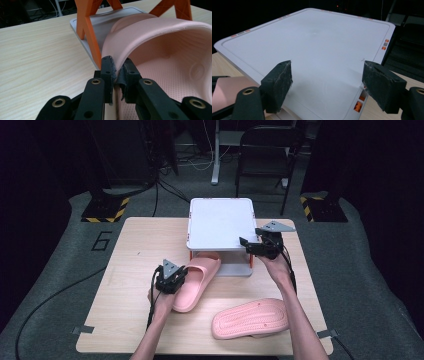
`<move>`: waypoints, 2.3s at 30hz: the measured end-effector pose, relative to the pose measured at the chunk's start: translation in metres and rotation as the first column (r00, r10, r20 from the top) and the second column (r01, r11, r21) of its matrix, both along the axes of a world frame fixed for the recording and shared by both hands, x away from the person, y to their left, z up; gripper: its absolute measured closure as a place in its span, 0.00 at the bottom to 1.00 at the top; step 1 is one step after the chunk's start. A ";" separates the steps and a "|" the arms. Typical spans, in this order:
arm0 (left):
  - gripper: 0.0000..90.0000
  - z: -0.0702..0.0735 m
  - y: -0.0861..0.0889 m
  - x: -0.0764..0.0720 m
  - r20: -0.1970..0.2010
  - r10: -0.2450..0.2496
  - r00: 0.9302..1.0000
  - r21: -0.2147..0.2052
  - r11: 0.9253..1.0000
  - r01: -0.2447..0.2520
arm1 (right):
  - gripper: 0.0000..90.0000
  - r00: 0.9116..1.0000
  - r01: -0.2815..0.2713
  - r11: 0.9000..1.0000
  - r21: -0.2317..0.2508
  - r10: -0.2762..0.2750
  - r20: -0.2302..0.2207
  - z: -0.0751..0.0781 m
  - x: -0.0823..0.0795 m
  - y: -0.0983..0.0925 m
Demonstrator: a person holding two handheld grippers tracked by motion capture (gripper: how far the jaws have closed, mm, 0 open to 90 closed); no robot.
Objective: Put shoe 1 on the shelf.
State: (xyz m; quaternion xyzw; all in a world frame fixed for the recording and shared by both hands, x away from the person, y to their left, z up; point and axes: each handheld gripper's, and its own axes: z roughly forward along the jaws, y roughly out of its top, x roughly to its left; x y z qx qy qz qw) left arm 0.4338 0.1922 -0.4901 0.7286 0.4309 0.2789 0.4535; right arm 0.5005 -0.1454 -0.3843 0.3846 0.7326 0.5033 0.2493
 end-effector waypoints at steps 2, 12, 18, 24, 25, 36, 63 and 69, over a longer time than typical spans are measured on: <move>0.91 -0.001 -0.003 0.006 0.003 0.023 1.000 -0.010 1.000 -0.023 | 0.26 1.000 0.002 1.000 -0.008 -0.002 0.001 -0.003 0.002 0.001; 0.91 0.002 -0.023 0.029 0.015 0.103 0.995 -0.046 0.994 -0.102 | 0.25 1.000 0.006 0.999 -0.037 -0.005 0.013 -0.004 0.002 0.003; 0.90 0.000 -0.030 0.038 0.018 0.125 0.992 -0.051 0.991 -0.124 | 0.25 1.000 0.013 0.999 -0.038 -0.012 0.014 -0.004 0.001 0.003; 0.85 -0.009 -0.032 0.041 -0.038 0.082 0.996 -0.061 0.995 -0.084 | 0.25 1.000 0.017 0.999 -0.037 -0.016 0.020 -0.004 0.000 0.003; 0.82 -0.010 -0.032 0.040 -0.050 0.076 0.996 -0.066 0.995 -0.080 | 0.25 1.000 0.017 0.999 -0.037 -0.016 0.020 -0.004 0.000 0.003; 0.85 -0.006 -0.032 0.040 -0.005 0.098 0.995 -0.075 0.992 -0.098 | 0.25 0.999 0.022 0.998 -0.053 -0.020 0.029 -0.004 0.000 0.004; 0.36 -0.022 -0.044 -0.017 0.007 -0.392 0.920 0.045 0.919 0.392 | 0.25 0.999 0.029 0.998 -0.053 -0.028 0.018 -0.003 0.000 0.005; 0.34 -0.022 -0.049 -0.008 0.017 -0.338 0.941 0.101 0.937 0.334 | 0.25 1.000 0.027 0.998 -0.050 -0.026 0.018 -0.003 0.001 0.005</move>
